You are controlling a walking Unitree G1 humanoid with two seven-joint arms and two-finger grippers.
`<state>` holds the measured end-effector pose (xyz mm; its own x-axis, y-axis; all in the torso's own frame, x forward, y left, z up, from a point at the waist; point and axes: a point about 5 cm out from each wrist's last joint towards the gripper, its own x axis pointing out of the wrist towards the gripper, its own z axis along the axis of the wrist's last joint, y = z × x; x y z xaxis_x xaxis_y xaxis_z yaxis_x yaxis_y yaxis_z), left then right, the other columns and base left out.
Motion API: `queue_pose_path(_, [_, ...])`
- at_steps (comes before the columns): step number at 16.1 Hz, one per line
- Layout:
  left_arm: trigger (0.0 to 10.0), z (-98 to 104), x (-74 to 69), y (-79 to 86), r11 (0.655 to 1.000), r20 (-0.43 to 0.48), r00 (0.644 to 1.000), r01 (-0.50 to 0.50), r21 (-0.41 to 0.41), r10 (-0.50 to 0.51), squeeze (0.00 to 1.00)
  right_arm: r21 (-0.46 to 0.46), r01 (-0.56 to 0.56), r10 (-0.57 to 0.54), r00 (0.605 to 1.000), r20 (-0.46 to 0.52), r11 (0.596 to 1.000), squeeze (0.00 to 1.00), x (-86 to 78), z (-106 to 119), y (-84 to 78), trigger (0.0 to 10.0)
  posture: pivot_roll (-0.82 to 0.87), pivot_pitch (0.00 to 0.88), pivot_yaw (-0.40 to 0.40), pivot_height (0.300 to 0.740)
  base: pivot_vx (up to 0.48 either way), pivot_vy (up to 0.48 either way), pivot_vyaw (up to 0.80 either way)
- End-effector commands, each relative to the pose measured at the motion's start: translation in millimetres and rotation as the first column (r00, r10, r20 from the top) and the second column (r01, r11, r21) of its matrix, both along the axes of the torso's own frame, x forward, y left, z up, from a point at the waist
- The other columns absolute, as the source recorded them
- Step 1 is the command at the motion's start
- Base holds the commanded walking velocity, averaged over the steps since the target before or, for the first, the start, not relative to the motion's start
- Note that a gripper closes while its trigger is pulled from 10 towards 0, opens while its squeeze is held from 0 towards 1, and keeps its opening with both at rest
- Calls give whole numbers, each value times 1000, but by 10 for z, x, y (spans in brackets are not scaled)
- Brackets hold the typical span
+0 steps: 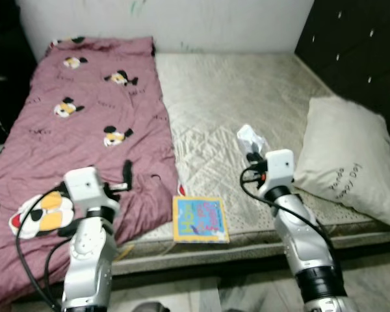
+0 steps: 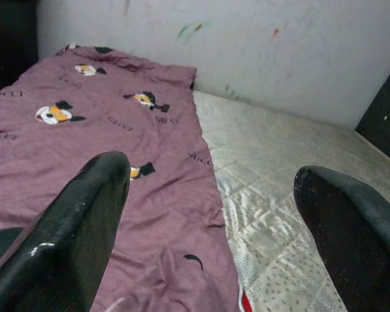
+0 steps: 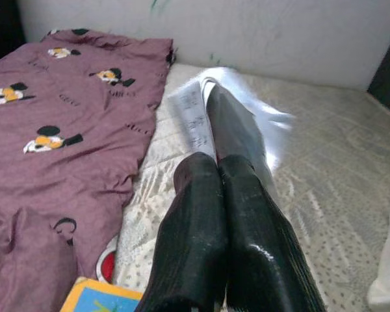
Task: Clean up the room
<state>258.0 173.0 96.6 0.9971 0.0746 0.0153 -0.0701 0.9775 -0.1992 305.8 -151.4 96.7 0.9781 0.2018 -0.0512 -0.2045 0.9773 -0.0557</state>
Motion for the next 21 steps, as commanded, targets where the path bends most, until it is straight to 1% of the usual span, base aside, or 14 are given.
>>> queue_pose_path(1, [10000, 27, -3, -10, 1000, 22, 1000, 19, -6, -18, 0, -7, 3, -3, 1000, 9, 1000, 0, 9, 18, -5, 10000, -25, 0, -32, 740, 0, 0, 0])
queue_pose_path(5, [10000, 35, -4, -13, 1000, 29, 999, 26, -18, -25, 0, -9, -2, 2, 1000, 9, 1000, 0, 10, 16, 2, 10000, -26, 0, -31, 740, 0, 0, 0])
queue_pose_path(7, [10000, -1, 0, 7, 1000, -1, 1000, 1, -28, -1, 0, -11, -3, 3, 1000, 9, 1000, 0, 13, 14, 2, 10000, -27, 0, -31, 740, 0, 127, 0])
queue_pose_path(10, [10000, -2, 7, 8, 999, 1, 1000, 1, -40, -1, 0, -14, -8, 8, 1000, 11, 1000, 0, 19, 19, 11, 10000, -27, 0, -32, 740, 0, 480, 0])
queue_pose_path(21, [10000, -9, 16, -9, 999, -7, 1000, -5, -33, 5, 0, -24, -25, 25, 1000, 15, 999, 0, 41, 27, 31, 10000, -24, 0, -38, 740, 0, 480, 0])
